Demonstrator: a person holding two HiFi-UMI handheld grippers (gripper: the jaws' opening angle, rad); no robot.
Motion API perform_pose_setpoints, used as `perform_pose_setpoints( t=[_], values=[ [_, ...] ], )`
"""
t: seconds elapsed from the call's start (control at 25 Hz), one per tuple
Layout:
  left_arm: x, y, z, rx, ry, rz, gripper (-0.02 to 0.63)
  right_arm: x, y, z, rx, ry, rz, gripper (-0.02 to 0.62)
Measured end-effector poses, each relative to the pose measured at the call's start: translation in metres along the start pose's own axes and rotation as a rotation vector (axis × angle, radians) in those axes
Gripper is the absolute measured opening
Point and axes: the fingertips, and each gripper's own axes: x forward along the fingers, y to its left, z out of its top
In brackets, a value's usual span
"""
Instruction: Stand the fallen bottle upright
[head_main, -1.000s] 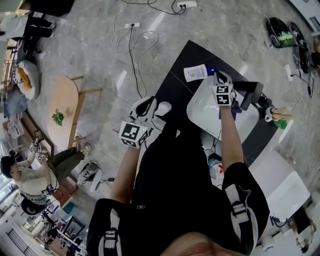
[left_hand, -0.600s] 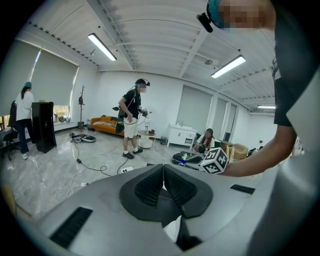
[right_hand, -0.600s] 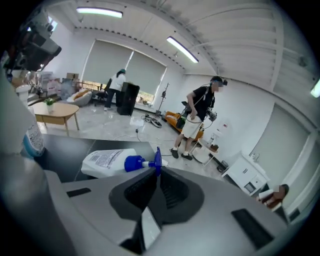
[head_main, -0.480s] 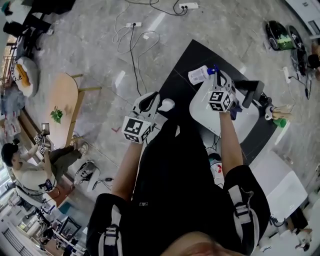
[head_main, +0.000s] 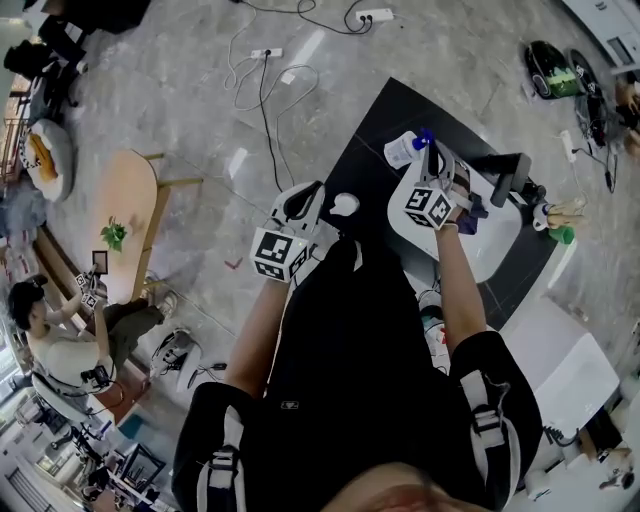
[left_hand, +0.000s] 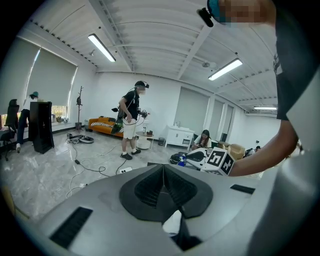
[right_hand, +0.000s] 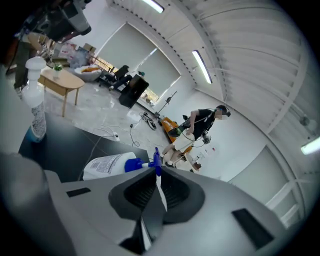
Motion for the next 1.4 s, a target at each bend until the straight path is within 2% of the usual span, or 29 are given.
perform_pose_setpoints(
  t=[0.24,0.72,1.12,1.2,1.28,1.4],
  values=[
    [-0.012,0.008,-0.006,0.015,-0.003,-0.032,0.018,-0.015,0.015,0.023,-0.053,-0.034,-0.021,0.094],
    [-0.017,0.008,-0.021,0.011,-0.024,-0.074,0.018,-0.042,0.035,0.036,-0.111,-0.052,-0.033,0.109],
    [-0.013,0.008,-0.035,-0.003,-0.010,-0.077,0.018,-0.048,0.039,0.036,-0.094,-0.056,0.006,0.112],
    [-0.013,0.008,-0.036,-0.003,-0.009,-0.075,0.018,-0.050,0.039,0.032,-0.073,-0.050,0.010,0.113],
    [-0.013,0.008,-0.035,-0.003,-0.011,-0.072,0.018,-0.052,0.040,0.026,-0.001,-0.040,0.039,0.112],
    [-0.015,0.009,-0.032,0.001,-0.015,-0.070,0.018,-0.057,0.054,0.012,0.233,-0.022,0.182,0.108]
  ],
)
